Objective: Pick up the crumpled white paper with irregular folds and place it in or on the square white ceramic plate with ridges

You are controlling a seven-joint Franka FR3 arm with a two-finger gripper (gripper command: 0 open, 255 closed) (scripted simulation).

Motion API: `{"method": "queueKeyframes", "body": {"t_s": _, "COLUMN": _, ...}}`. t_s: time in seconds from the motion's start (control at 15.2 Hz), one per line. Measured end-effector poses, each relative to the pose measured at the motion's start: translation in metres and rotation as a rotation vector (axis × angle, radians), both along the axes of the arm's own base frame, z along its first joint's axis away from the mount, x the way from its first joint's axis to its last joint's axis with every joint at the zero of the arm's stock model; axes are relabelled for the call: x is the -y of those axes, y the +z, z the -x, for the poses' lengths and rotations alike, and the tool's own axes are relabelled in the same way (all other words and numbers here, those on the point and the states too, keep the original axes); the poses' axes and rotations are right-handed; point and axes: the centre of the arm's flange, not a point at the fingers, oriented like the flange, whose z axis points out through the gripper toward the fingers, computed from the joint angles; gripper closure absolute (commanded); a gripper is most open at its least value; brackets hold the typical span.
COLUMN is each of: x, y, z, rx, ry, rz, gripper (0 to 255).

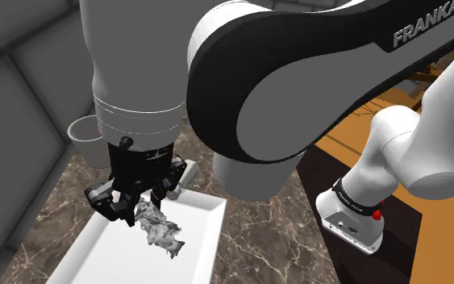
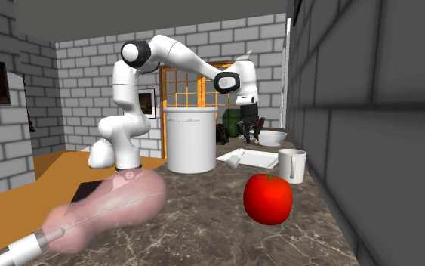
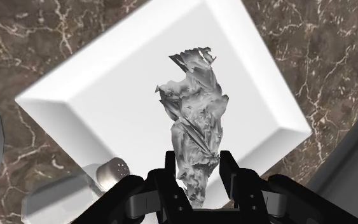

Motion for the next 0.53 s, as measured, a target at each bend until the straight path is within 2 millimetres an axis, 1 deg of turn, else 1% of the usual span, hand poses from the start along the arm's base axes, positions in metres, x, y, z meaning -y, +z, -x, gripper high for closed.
{"method": "queueKeyframes", "body": {"t_s": 0.07, "x": -0.010, "y": -0.002, "z": 0.008, "rx": 0.000, "ry": -0.001, "rz": 0.000, "gripper": 255}}
{"method": "queueKeyframes", "body": {"t_s": 0.13, "x": -0.013, "y": -0.004, "z": 0.010, "rx": -0.001, "ry": -0.001, "rz": 0.000, "gripper": 255}}
{"method": "queueKeyframes", "body": {"t_s": 0.53, "x": -0.016, "y": -0.034, "z": 0.015, "rx": -0.001, "ry": -0.003, "rz": 0.000, "gripper": 255}}
